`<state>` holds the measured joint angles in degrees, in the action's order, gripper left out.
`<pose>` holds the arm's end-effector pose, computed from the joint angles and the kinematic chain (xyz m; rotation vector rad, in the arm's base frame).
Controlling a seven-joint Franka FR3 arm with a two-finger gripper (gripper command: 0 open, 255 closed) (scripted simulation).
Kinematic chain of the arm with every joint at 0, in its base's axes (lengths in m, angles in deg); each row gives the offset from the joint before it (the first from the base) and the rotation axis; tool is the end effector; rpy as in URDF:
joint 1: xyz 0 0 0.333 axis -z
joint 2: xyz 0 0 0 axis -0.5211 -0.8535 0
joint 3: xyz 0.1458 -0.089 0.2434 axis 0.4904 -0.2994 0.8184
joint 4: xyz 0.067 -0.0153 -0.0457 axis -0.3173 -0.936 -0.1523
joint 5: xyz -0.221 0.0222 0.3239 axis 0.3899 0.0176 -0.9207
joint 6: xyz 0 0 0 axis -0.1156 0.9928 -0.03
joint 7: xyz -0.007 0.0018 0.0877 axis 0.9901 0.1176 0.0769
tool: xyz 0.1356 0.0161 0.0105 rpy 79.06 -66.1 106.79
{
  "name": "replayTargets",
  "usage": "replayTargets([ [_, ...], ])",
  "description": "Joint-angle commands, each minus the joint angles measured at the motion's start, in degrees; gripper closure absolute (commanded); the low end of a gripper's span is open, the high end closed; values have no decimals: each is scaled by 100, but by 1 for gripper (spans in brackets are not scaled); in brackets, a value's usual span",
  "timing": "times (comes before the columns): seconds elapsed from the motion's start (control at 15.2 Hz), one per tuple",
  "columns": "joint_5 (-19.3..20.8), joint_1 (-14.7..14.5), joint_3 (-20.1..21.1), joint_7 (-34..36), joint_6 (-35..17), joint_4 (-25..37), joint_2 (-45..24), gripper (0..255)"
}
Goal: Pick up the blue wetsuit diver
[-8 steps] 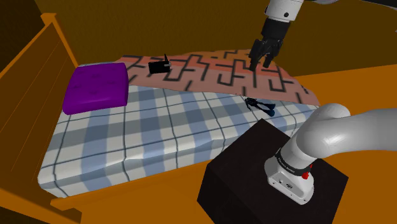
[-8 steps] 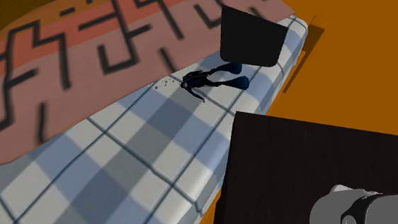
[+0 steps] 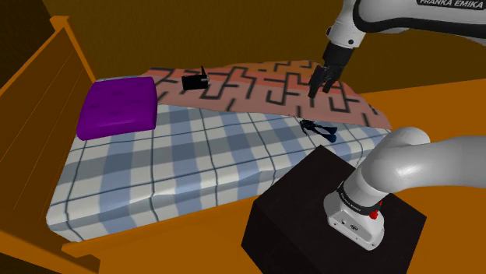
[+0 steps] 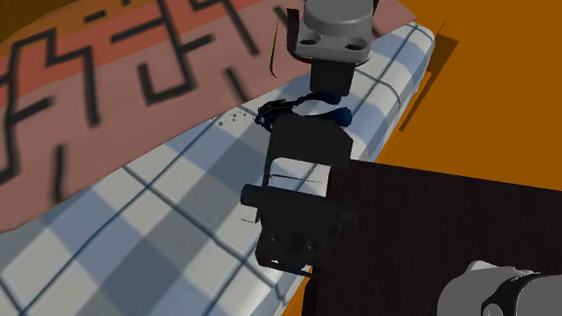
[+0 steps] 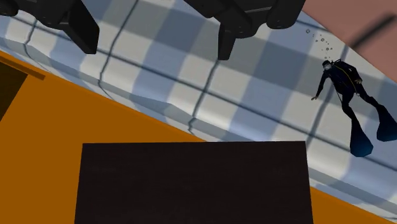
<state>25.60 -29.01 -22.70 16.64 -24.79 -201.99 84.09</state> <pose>0.3029 -0.0489 0.4812 -3.0119 0.0581 0.0188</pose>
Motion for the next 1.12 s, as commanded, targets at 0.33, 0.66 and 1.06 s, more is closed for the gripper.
replayTargets([
  [0.33, 570, 274, -853, -1047, -1310, -817, -239, 0],
  [0.66, 875, 388, -1557, -1831, -2388, -1105, -848, 0],
  [1.06, 864, 194, -2556, -2935, -3762, -1086, -2028, 0],
])
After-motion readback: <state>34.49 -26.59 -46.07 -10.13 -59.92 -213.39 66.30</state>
